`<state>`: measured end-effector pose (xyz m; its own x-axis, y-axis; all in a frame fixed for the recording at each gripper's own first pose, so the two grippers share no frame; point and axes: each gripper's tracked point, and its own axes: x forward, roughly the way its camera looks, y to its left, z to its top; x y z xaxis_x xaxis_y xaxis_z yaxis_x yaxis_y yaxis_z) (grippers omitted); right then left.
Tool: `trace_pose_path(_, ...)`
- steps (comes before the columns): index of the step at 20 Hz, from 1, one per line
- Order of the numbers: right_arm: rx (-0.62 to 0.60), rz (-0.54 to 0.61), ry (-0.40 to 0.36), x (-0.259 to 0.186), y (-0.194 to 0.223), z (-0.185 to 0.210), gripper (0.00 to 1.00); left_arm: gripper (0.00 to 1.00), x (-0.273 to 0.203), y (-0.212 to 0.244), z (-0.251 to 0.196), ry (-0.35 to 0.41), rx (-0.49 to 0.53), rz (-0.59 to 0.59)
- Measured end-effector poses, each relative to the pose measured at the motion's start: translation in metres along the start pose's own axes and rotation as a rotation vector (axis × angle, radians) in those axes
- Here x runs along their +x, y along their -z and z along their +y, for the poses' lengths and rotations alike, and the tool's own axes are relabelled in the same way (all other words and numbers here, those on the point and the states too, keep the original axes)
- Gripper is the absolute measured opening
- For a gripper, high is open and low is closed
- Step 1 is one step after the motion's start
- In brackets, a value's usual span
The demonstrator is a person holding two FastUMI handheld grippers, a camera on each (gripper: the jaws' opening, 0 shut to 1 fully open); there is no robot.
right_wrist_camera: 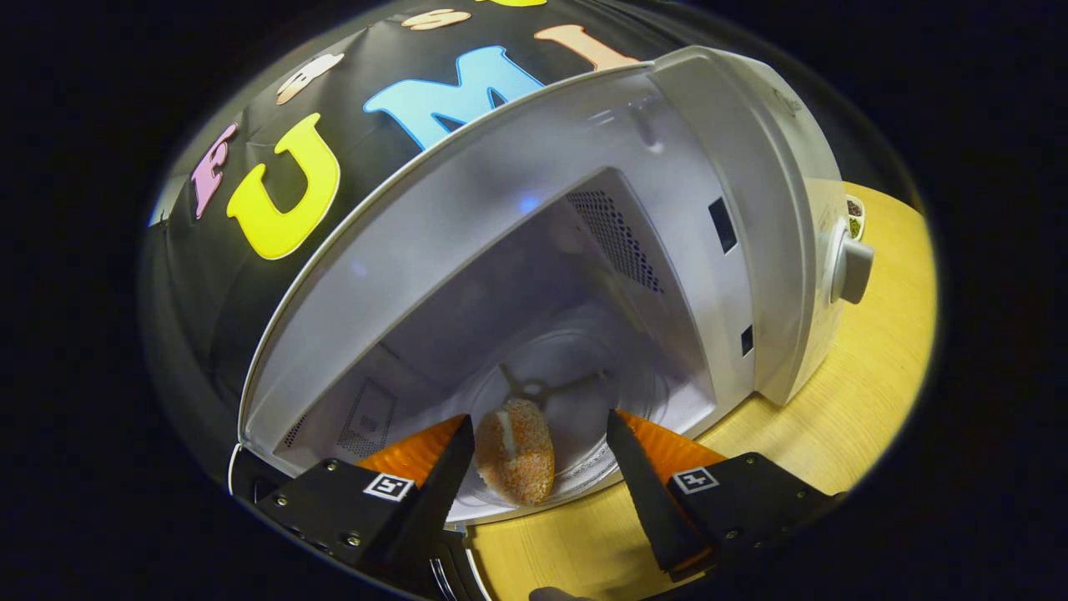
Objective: Open the microwave oven with the left hand, put the food in, and close the microwave oven.
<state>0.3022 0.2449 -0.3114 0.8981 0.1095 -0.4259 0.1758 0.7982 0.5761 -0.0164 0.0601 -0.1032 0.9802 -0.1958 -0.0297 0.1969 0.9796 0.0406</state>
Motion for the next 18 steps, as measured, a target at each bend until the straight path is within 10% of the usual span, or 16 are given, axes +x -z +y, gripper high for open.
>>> trace_pose_path(18, -0.396, -0.101, -0.109, -0.204, -0.067, -0.031, 0.96, 0.99, -0.037, 0.051, 0.108, -0.248, 0.002, 0.015)
